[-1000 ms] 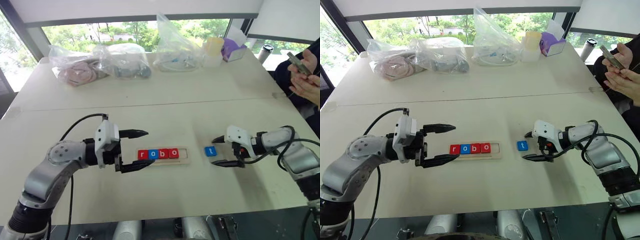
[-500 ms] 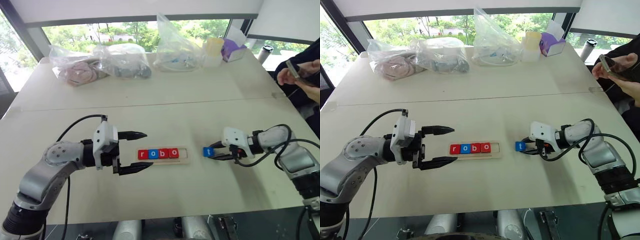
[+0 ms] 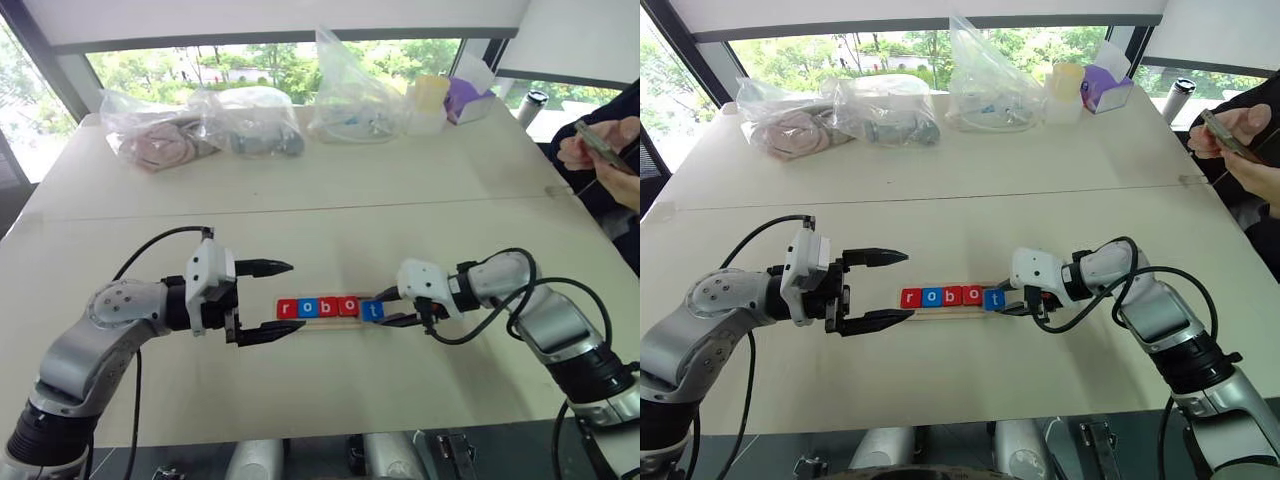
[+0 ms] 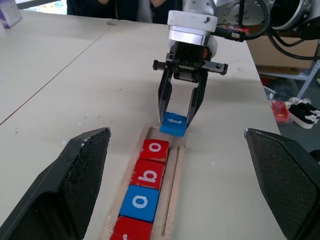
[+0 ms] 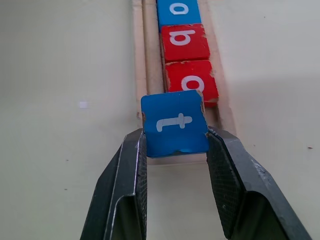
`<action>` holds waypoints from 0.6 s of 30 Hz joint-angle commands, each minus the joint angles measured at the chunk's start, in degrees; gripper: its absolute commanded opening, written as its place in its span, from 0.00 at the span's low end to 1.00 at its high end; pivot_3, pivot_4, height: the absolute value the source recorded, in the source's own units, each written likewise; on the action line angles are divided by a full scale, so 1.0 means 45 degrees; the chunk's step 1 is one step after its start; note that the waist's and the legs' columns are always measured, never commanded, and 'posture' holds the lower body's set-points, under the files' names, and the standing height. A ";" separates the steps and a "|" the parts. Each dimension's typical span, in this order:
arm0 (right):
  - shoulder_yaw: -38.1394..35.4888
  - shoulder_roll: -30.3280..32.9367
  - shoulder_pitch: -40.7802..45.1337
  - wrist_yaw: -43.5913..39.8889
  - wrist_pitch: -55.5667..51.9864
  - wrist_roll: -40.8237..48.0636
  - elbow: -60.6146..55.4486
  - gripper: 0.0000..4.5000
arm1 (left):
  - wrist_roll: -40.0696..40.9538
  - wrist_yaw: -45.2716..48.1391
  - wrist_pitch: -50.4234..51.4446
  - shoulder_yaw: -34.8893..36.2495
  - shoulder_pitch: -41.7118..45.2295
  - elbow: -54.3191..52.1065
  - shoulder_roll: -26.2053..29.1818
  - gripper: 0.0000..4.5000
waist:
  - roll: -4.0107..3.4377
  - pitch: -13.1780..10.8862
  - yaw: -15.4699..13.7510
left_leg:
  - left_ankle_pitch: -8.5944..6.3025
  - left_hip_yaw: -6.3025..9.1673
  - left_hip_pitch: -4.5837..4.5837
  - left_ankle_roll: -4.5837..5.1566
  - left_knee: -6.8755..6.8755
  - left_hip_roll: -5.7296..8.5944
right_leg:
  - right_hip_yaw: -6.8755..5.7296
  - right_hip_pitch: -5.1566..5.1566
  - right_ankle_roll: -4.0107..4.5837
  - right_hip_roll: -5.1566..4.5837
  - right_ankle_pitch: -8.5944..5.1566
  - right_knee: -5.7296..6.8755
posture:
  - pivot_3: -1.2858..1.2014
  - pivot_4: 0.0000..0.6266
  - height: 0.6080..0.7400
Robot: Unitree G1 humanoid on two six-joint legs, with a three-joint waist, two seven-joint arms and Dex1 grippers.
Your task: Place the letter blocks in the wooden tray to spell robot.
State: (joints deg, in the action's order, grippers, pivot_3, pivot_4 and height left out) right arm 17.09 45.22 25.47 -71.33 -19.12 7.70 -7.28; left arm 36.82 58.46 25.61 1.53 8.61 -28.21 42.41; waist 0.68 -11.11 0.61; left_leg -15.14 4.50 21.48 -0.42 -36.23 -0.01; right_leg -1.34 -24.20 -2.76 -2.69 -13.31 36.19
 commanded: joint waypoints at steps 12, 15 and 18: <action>0.0406 -0.0555 0.0581 0.0105 0.0725 -0.0650 0.0804 0.25 | 0.0129 -0.0600 -0.0178 0.0368 -0.0471 -0.0821 -0.0102 1.00 | 0.0000 0.0000 -0.0005 | 0.0000 0.0000 0.0000 0.0000 -0.0002 -0.0001 | 0.0000 0.0000 -0.0004 0.0000 0.0004 0.0001 | 0.52 0.24 1.00; 0.0442 -0.0653 0.0619 0.0112 0.0710 -0.0696 0.0802 0.25 | 0.0141 -0.0673 -0.0173 0.0349 -0.0520 -0.0879 -0.0110 1.00 | 0.0000 0.0000 -0.0004 | 0.0000 0.0000 -0.0001 0.0000 -0.0002 -0.0001 | 0.0000 0.0000 -0.0004 0.0001 0.0004 0.0002 | 0.52 0.24 1.00; 0.0481 -0.0774 0.0619 0.0160 0.0594 -0.0738 0.0748 0.25 | 0.0145 -0.0699 -0.0175 0.0330 -0.0539 -0.0877 -0.0112 1.00 | 0.0000 0.0000 -0.0003 | 0.0000 0.0000 -0.0001 0.0000 -0.0001 -0.0001 | 0.0000 0.0000 -0.0004 0.0001 0.0003 0.0002 | 0.52 0.24 1.00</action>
State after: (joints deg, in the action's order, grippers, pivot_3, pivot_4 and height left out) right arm 19.28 42.21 27.37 -70.81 -16.46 4.63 -3.05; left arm 36.82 55.56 25.56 1.55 6.33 -30.22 42.10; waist 0.68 -11.11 0.59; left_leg -15.13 4.50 21.47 -0.42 -36.24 -0.01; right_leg -1.34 -24.20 -2.77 -2.69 -13.30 36.20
